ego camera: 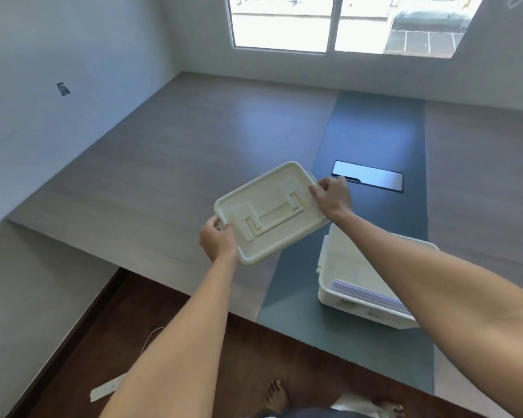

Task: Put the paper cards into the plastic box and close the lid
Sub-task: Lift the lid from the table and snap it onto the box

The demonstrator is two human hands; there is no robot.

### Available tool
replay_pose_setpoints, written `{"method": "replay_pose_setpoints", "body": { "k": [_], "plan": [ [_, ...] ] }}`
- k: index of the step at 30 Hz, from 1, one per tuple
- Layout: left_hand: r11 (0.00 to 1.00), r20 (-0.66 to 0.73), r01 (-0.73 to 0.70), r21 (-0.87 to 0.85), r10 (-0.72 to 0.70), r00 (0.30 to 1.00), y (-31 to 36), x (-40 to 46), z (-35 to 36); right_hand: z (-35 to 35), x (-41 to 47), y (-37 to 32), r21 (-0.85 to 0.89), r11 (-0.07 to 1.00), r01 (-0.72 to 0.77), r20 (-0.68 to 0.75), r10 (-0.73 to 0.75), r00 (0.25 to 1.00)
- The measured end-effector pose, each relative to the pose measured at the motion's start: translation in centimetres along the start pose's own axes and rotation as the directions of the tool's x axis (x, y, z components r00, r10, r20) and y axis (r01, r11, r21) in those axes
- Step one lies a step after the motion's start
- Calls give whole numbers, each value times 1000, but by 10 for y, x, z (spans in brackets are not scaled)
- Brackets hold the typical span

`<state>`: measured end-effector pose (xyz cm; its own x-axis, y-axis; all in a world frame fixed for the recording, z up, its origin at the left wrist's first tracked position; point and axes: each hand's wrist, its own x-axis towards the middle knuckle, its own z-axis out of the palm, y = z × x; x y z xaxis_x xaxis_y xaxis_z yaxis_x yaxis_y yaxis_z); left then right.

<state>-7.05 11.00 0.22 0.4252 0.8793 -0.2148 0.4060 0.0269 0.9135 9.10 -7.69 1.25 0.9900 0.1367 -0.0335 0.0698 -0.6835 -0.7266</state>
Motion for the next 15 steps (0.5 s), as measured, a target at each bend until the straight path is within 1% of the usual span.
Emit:
{"method": "replay_pose_setpoints", "body": {
  "k": [6,9,12,15],
  "plan": [
    [991,201,-103,82,85,976,18,-26,57,-68,-30,57,-71,985,-160,-164,147,975],
    [983,304,-157,99,121,945,32,-50,85,-99,-47,85,-57,971,-232,-237,213,948],
    [973,402,-207,99,151,903,43,-77,108,-127,-66,112,-30,950,-311,-315,286,905],
    [963,472,-245,117,163,866,43,-101,125,-147,-85,135,-16,929,-369,-350,341,873]
  ]
}}
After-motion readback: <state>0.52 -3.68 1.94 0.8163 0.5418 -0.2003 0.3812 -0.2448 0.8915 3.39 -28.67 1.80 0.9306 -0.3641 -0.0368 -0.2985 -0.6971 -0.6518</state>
